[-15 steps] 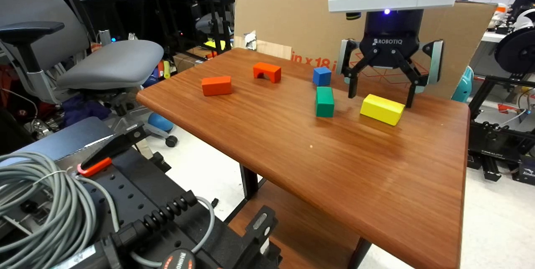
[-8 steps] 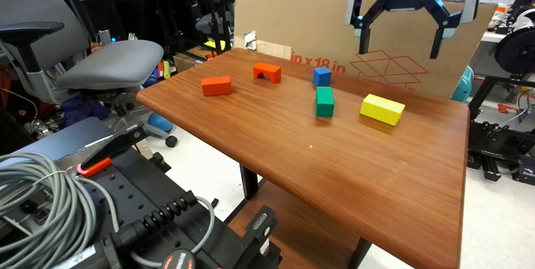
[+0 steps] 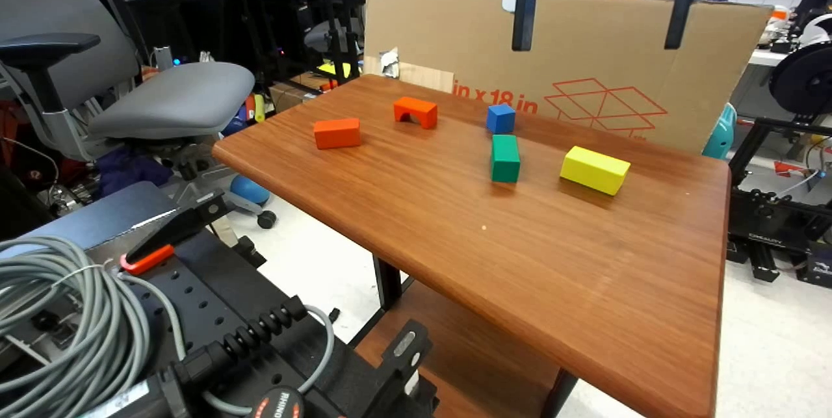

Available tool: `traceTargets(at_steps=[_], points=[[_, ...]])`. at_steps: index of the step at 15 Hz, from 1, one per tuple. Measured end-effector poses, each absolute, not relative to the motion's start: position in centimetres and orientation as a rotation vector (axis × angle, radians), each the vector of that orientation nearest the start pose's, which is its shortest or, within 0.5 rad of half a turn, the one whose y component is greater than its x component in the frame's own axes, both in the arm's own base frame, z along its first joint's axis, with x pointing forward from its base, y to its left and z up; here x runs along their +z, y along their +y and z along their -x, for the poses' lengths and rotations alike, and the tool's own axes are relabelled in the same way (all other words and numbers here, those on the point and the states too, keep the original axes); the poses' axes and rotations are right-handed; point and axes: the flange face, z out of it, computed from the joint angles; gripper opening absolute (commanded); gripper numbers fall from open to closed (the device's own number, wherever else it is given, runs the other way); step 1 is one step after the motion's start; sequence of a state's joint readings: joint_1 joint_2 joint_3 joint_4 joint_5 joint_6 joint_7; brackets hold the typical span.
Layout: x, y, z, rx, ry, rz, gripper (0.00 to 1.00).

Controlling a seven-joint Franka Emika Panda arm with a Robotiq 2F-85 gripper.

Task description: Move the yellow block forward

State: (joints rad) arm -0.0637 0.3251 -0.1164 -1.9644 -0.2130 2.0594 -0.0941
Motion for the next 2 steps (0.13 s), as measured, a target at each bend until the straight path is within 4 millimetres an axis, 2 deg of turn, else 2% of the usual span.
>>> traceTargets(at_steps=[2], points=[[28.87, -11.46, -57.45, 0.436, -0.062, 3.292, 1.00]])
